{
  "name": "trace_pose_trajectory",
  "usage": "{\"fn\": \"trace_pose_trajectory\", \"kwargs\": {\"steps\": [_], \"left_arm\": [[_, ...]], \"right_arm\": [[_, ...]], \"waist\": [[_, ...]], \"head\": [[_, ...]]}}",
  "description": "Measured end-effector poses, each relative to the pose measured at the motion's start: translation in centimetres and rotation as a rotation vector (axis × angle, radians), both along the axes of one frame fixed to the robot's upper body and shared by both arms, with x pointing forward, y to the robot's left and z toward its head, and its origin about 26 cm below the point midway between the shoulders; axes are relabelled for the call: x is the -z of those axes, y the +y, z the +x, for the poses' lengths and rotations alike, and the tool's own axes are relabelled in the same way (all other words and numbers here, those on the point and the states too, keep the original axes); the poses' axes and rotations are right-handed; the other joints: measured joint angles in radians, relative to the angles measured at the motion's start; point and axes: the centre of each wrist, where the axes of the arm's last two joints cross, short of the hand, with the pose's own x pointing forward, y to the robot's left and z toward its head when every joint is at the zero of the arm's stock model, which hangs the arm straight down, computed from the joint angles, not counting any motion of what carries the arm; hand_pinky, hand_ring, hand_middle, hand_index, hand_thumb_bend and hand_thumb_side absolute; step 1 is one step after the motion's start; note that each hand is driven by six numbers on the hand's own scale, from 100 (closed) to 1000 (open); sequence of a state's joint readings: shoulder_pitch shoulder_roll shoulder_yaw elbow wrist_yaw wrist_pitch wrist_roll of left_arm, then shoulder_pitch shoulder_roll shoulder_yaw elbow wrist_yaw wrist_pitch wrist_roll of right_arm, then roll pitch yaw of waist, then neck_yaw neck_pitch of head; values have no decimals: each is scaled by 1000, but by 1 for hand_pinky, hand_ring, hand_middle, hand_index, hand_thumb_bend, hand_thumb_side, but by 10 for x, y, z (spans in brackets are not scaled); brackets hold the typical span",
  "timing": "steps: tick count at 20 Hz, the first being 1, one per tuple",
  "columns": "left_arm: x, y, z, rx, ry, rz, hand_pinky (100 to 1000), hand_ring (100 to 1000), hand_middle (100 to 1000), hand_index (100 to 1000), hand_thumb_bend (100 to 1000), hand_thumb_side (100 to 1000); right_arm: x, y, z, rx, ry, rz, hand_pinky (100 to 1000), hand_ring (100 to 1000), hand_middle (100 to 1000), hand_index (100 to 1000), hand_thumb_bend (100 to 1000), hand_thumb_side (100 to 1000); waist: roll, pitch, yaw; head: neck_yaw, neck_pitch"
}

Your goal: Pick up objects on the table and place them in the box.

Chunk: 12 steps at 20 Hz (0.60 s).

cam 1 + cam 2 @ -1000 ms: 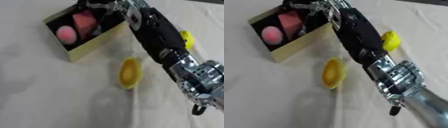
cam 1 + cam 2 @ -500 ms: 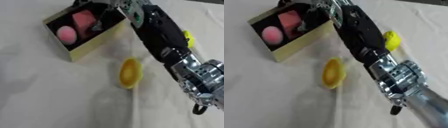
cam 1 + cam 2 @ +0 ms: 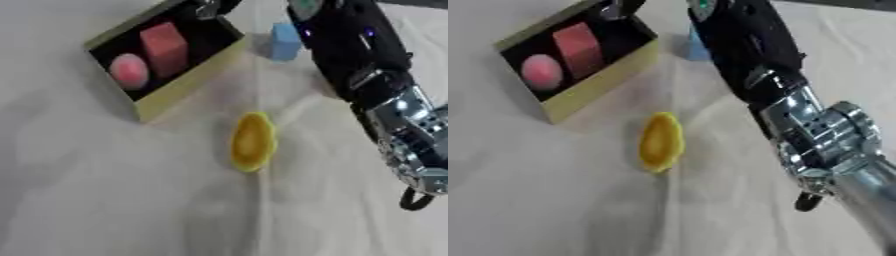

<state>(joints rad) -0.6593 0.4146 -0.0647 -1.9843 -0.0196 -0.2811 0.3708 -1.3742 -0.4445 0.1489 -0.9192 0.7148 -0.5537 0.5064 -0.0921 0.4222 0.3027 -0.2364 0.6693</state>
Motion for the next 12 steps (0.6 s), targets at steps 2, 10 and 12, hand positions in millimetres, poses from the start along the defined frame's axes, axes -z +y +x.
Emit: {"fn": "trace_pose_trajectory", "kwargs": {"steps": [2, 10, 12], "left_arm": [[2, 1, 0, -6, 6, 2, 689, 764, 639, 800, 546, 525], [4, 3, 0, -19, 14, 6, 689, 764, 638, 800, 543, 527], [4, 3, 0, -20, 14, 6, 689, 765, 637, 800, 542, 528]], "right_arm": [[-8, -15, -3, 27, 7, 11, 892, 906, 798, 881, 430, 356], [-5, -60, -8, 128, 50, -15, 892, 913, 817, 893, 429, 366], [0, -67, -7, 145, 60, -22, 891, 909, 811, 888, 431, 359]], "waist": [[2, -6, -11], [20, -11, -33], [23, -11, -36]], "head": [[11, 8], [36, 17], [39, 17]]}}
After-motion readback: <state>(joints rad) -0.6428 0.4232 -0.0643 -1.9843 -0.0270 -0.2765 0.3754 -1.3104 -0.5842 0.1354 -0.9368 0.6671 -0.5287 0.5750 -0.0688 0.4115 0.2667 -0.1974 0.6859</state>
